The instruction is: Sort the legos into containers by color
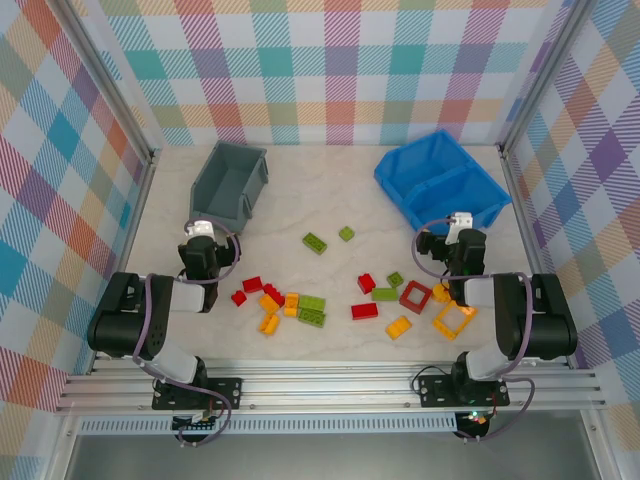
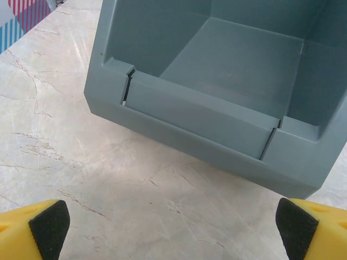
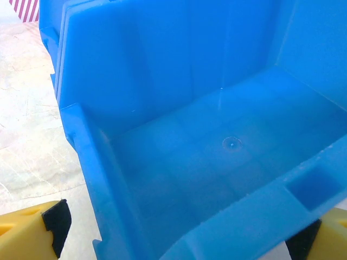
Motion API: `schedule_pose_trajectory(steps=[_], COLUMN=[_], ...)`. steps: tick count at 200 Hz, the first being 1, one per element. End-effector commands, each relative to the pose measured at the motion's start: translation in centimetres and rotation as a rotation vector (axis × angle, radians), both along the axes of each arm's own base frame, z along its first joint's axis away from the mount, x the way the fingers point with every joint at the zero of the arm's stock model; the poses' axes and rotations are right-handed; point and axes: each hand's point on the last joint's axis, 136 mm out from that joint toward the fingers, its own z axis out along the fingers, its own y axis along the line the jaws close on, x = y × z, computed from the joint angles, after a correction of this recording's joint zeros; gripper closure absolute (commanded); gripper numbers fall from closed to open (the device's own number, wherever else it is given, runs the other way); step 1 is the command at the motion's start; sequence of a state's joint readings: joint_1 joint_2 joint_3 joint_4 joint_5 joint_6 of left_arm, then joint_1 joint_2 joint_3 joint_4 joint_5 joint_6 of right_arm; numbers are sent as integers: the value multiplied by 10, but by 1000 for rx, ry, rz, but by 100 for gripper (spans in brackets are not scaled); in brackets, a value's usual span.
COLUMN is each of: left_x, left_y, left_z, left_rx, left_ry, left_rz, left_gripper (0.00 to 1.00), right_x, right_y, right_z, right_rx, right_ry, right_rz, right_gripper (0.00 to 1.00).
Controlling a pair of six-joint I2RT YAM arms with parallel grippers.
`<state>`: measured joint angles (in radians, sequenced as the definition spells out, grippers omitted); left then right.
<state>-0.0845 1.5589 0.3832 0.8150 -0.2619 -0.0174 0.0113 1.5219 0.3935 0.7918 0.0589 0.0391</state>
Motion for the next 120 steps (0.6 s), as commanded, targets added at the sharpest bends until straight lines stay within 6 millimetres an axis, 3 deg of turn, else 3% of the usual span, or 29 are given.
schedule_pose_trajectory(steps=[1, 120], left_x=[7, 7], left_y=[-4, -3], left_z=[11, 11], left_rx=[-2, -2], left_ry=[-42, -40], left_rz=[-13, -12], left_gripper=[0, 0], right_x=[7, 7], right_y=[5, 5], right_z=[10, 10], right_rx=[0, -1], right_ry=[-33, -32], right_rz=[33, 33], right_gripper=[0, 0])
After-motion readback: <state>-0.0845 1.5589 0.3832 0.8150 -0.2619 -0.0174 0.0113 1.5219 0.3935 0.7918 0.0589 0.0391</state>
